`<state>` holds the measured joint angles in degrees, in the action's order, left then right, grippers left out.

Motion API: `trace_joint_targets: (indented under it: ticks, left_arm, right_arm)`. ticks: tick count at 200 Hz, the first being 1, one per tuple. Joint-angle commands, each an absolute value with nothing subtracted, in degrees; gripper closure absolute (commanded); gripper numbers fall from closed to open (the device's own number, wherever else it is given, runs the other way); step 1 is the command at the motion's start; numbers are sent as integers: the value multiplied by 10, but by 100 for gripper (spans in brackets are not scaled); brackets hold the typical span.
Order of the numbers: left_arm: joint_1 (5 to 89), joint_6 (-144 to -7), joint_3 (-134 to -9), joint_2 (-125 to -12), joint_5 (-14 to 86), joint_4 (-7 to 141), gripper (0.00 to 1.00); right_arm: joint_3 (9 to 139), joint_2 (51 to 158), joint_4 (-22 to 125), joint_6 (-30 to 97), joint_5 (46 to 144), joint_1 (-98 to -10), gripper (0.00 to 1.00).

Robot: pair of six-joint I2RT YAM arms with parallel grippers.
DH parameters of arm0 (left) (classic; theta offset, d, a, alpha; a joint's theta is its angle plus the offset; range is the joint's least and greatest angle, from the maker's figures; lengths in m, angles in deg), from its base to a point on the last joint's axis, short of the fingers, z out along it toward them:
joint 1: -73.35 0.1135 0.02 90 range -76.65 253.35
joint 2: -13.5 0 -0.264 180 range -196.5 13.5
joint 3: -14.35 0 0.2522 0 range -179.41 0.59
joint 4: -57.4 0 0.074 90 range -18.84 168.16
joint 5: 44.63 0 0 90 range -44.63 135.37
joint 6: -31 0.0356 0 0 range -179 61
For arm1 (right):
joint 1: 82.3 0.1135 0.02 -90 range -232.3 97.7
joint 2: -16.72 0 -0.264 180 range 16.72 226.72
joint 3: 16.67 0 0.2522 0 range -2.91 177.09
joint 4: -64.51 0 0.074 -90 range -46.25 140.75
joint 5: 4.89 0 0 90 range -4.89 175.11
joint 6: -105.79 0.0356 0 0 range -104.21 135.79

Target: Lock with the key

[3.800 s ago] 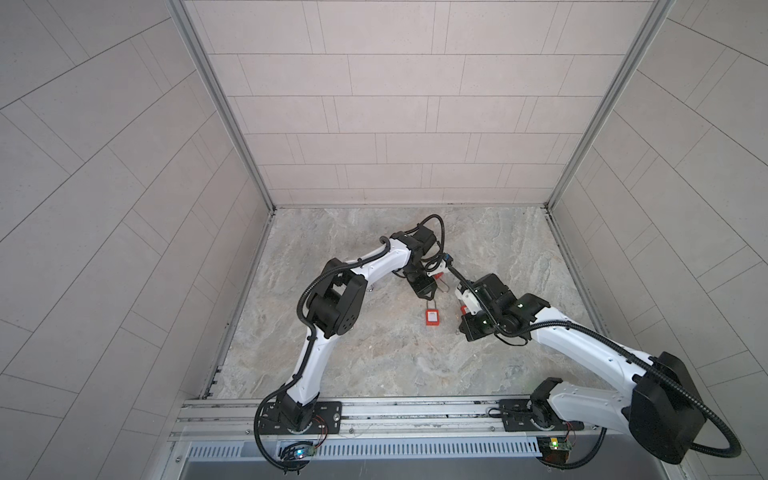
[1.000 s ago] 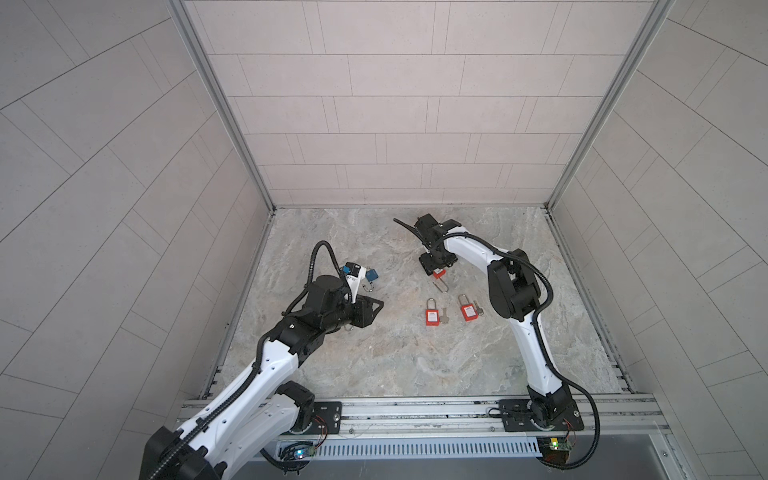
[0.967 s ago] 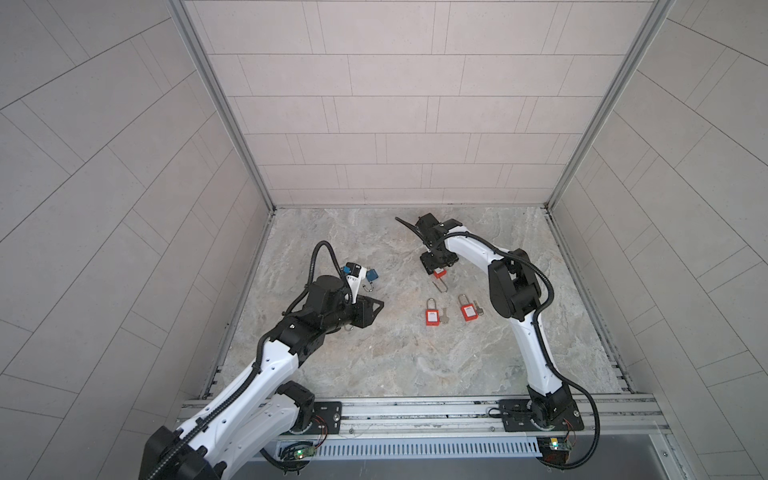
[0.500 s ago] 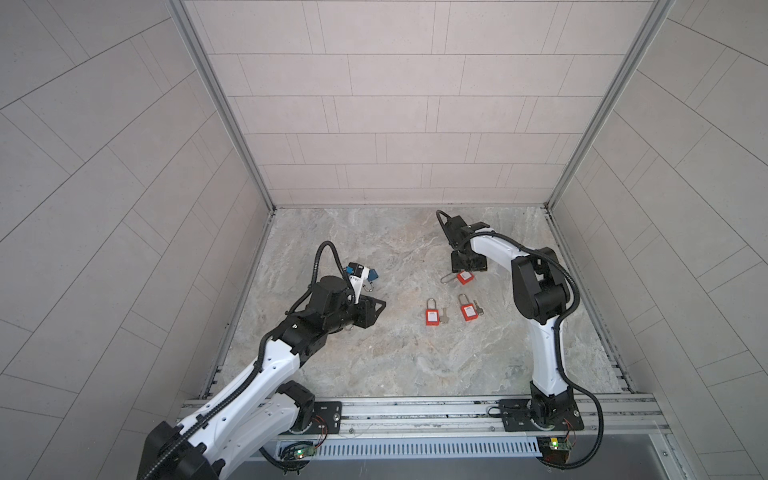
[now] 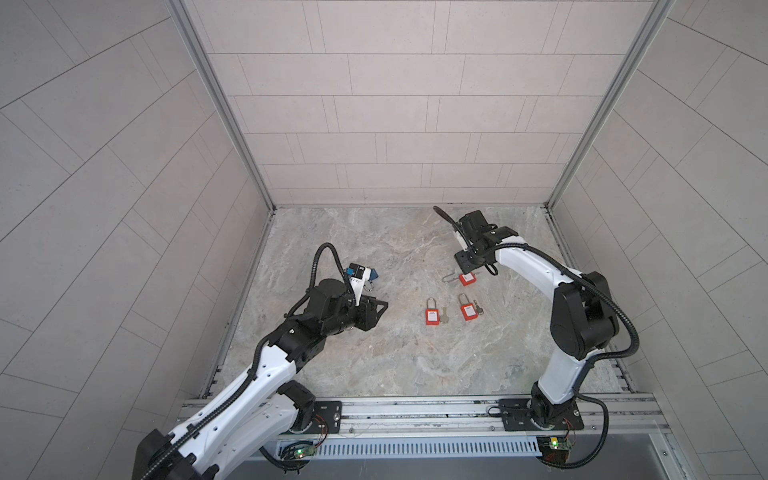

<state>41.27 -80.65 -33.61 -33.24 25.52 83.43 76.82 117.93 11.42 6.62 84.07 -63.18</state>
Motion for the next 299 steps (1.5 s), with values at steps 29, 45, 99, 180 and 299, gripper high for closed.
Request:
trace_joint_targets:
  ticks: [29,45,99,180,299]
  left_arm:
    - [409,-815,-342,-336,260,826,52]
    - [408,-811,-347,-343,256,827,52]
    - [406,-808,-347,-349,258,830,52]
    - [405,-805,-361,-380,253,830,52]
    - [402,-811,-372,-395,261,834,52]
  right_arm:
    - [723,1161,88,-264,896,-629,34]
    - [751,1194,69,-281,861,-629,34]
    - [792,1251,34,-342,840,-633,34]
    - [855,1326,-5,-361,867,-652,39]
    - [903,1381,-9,-301,920,-659,48]
